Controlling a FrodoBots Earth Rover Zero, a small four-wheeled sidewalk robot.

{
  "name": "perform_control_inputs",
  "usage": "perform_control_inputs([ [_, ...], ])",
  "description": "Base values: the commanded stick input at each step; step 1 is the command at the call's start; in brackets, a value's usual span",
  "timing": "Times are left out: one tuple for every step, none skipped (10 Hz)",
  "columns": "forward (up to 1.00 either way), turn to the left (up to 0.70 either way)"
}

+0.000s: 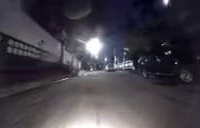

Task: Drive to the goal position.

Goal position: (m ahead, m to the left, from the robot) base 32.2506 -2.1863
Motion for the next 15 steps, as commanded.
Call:
perform_control_inputs([
  [0.85, 0.02],
  [0.85, 0.02],
  [0.85, 0.02],
  [0.85, 0.02],
  [0.85, 0.02],
  [0.85, 0.02],
  [0.85, 0.02],
  [0.85, 0.02],
  [0.85, 0.02],
  [0.85, 0.02],
  [0.85, 0.02],
  [0.85, 0.02],
  [0.85, 0.02],
  [0.85, 0.02],
  [0.85, 0.02],
])
